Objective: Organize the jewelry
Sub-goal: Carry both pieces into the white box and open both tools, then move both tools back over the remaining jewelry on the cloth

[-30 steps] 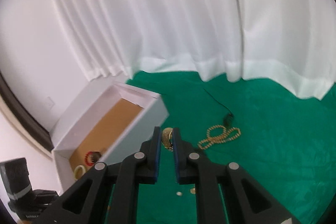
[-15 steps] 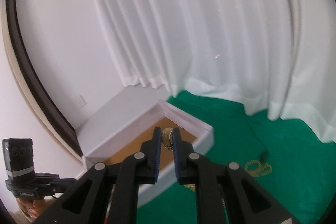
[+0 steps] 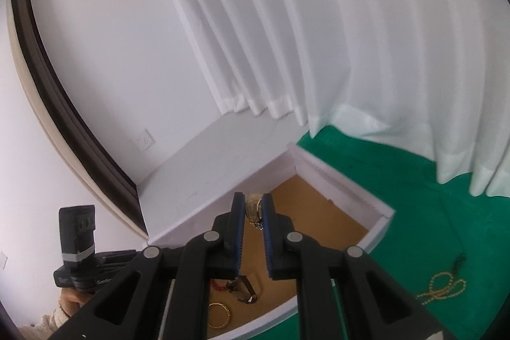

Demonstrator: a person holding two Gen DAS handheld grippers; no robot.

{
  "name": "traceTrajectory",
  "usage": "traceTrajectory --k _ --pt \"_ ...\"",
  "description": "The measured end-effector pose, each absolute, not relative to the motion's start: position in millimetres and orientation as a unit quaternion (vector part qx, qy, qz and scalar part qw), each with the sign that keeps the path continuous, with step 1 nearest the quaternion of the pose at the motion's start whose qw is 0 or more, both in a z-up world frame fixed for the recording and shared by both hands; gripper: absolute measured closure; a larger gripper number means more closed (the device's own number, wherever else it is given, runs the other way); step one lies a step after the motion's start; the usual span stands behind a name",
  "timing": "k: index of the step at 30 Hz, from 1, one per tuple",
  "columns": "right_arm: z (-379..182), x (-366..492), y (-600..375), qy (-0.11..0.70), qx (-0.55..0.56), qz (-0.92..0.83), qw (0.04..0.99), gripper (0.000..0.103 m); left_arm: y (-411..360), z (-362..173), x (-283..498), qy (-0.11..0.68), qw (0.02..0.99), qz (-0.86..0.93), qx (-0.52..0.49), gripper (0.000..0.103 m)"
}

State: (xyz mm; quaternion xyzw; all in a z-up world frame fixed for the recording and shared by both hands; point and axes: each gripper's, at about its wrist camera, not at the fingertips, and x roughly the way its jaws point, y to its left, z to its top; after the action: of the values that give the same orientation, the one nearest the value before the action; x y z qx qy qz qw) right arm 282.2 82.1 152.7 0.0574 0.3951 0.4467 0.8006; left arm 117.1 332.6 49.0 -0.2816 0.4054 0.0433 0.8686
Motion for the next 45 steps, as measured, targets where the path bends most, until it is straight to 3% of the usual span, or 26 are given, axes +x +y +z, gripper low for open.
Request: traceTrajectory --k 10,12,14,16,19,23,34,45 --pt "11 292 160 0.485 -0.041 0.419 0.767 0.091 379 -20 122 0.454 0.834 0.116 -0.292 0.091" --pt "-5 291 163 0.494 -0.052 0.406 0.767 0.080 388 -34 124 0.466 0.822 0.131 -0.300 0.089" --pt "-7 290 158 0.495 -0.049 0.394 0.773 0.050 393 -41 121 0.472 0.814 0.139 -0.310 0.066" --pt "2 284 145 0.486 -0.039 0.389 0.782 0.049 390 -41 116 0.470 0.813 0.149 -0.309 0.055" --pt "24 268 126 0.457 -0.041 0.384 0.802 0.048 376 -30 109 0.461 0.825 0.143 -0.294 0.050" --pt "44 233 90 0.421 -0.042 0.370 0.827 0.029 341 -3 96 0.435 0.855 0.131 -0.252 0.028" --pt "-3 147 -66 0.432 -0.034 0.237 0.870 0.028 170 58 59 0.371 0.917 -0.005 -0.144 0.005" --pt "-47 81 -187 0.465 -0.005 0.112 0.878 0.018 42 -10 62 0.425 0.892 -0.107 -0.107 0.003"
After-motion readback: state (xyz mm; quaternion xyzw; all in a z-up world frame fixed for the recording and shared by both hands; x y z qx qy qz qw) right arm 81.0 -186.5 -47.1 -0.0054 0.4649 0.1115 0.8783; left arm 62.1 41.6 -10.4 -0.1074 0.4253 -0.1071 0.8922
